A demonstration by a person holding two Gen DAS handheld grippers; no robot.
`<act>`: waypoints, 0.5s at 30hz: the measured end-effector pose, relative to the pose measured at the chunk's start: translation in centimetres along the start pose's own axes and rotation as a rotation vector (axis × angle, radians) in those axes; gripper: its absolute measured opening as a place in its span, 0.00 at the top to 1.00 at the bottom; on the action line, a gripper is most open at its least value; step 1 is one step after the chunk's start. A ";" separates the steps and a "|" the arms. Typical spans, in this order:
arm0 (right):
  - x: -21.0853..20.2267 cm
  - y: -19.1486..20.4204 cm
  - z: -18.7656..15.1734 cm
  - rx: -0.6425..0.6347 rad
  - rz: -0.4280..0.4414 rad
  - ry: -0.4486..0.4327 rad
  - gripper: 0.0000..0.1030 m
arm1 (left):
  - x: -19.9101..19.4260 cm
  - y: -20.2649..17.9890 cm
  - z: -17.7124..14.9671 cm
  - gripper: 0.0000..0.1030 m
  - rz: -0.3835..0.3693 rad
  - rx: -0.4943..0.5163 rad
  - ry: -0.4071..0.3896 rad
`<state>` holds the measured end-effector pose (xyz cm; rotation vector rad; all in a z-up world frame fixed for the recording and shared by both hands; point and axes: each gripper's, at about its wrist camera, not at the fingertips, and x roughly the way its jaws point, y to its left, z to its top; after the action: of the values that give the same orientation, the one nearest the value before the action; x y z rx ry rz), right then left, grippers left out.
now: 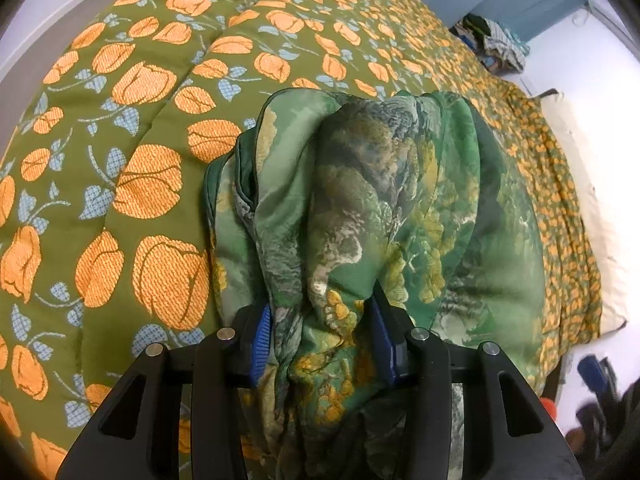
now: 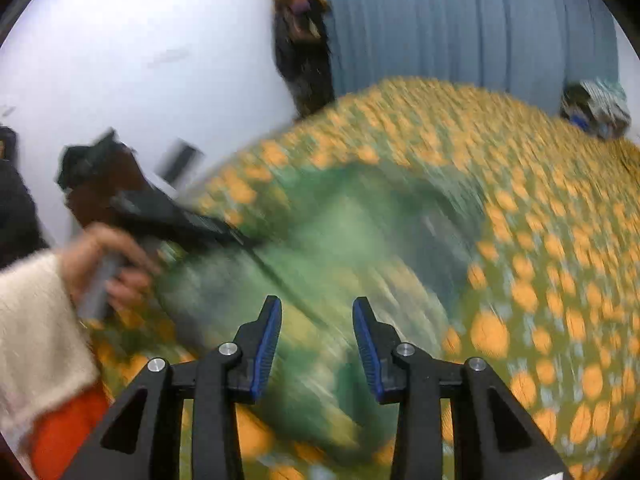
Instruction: Fold large clothes
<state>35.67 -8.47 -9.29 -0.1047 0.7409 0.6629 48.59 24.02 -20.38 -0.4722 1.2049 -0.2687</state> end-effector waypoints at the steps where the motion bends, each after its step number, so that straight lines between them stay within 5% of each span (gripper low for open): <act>1: 0.9 0.6 0.3 -0.012 0.015 0.010 0.64 | -0.1 -0.1 -0.1 0.55 0.002 0.000 0.000; 5: 10.4 1.5 -2.5 0.028 0.075 0.268 0.62 | -0.8 0.2 -0.2 0.51 -0.020 -0.035 0.010; 7: 11.7 2.0 -3.9 -0.029 0.025 0.244 0.62 | -2.0 1.0 -0.1 0.44 -0.095 -0.086 0.011; 9: 11.2 2.4 -3.7 -0.050 0.008 0.242 0.62 | -4.0 2.5 -0.4 0.19 -0.170 -0.126 -0.031; 10: 11.2 2.3 -3.5 -0.042 0.012 0.248 0.62 | -4.7 3.2 -0.7 0.14 -0.174 -0.126 -0.058; 15: 11.6 1.7 -3.2 -0.037 0.023 0.263 0.62 | -3.3 6.6 -2.4 0.10 -0.259 -0.183 -0.031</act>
<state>39.06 -2.05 -19.02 -0.2207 0.9834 0.6926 44.94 30.73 -21.50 -0.7914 1.1430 -0.3727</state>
